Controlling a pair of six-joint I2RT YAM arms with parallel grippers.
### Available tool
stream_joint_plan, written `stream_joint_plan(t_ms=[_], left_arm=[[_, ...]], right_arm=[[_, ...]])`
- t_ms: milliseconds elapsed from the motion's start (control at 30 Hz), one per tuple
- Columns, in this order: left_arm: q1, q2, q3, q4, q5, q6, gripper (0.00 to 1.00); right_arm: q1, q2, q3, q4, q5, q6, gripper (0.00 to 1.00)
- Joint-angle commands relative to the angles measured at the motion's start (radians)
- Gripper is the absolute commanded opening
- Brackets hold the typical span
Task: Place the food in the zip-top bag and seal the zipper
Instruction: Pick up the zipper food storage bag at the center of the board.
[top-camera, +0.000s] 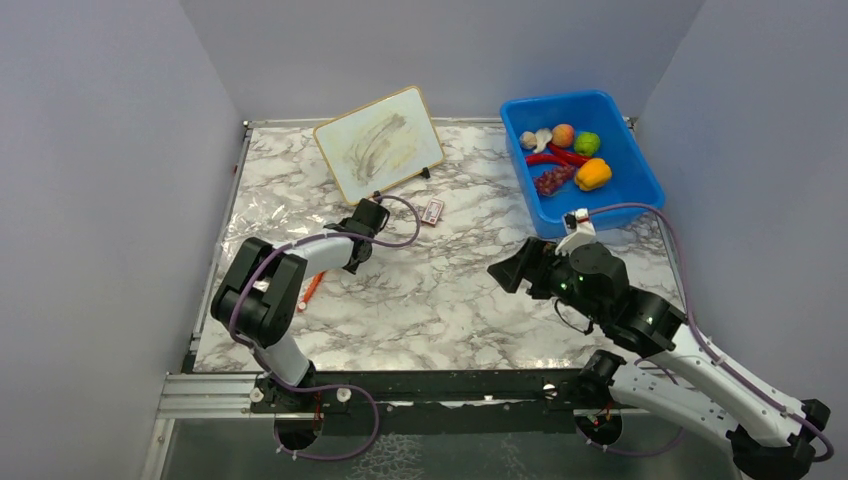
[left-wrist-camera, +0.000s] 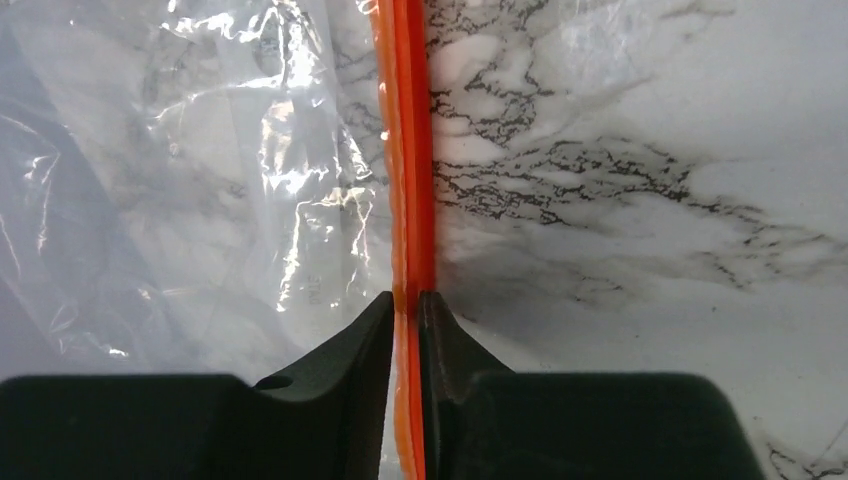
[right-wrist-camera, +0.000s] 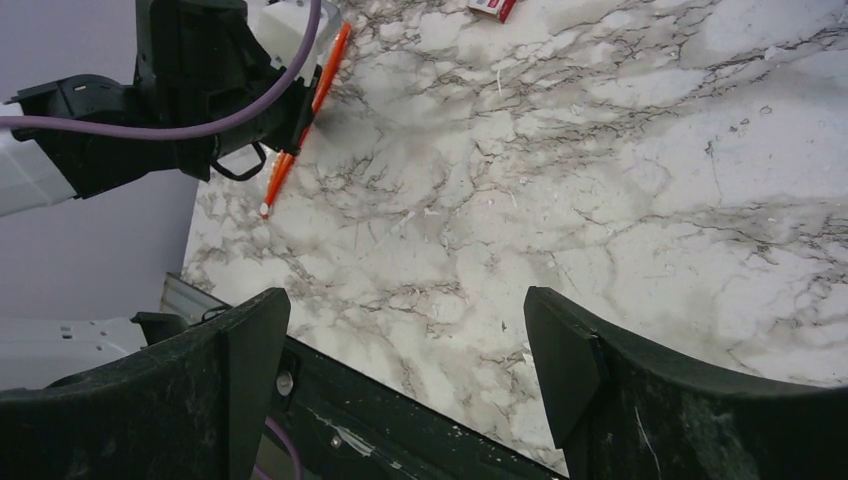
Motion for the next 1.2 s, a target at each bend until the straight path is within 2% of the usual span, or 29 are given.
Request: stream_joint_plan(t_ms=[0, 67, 433, 600, 733, 800, 867, 1000, 1167], left_arm=[[-0.013, -0.037, 0.025, -0.086, 0.031, -0.034, 0.10], [-0.018, -0.085, 0.024, -0.106, 0.048, -0.048, 0.00], [-0.022, -0.492, -0.008, -0.166, 0.396, -0.186, 0.00], [-0.022, -0.567, 0.027, -0.184, 0.542, -0.275, 0.00], [-0.022, -0.602, 0.059, -0.196, 0.689, -0.339, 0.00], [-0.022, -0.621, 0.070, -0.196, 0.739, -0.425, 0.00], [-0.023, -0.633, 0.082, -0.195, 0.792, -0.515, 0.00], [-0.022, -0.639, 0.110, -0.193, 0.902, -0.593, 0.00], [-0.022, -0.653, 0.132, -0.181, 0.952, -0.683, 0.00]], right_arm=[[0.007, -0.031, 0.049, -0.048, 0.038, 0.019, 0.88], [0.007, -0.045, 0.047, -0.040, 0.038, 0.014, 0.88], [0.007, -0.077, 0.091, -0.081, 0.071, 0.047, 0.85], [0.007, -0.058, 0.080, -0.048, 0.040, 0.059, 0.85], [0.007, 0.022, 0.112, -0.010, -0.015, 0.020, 0.85], [0.007, 0.070, 0.119, 0.035, -0.052, 0.012, 0.84], [0.007, 0.118, 0.120, 0.091, -0.100, 0.002, 0.82], [0.007, 0.222, 0.120, 0.209, -0.197, -0.027, 0.74], [0.007, 0.320, 0.098, 0.369, -0.268, 0.017, 0.58]])
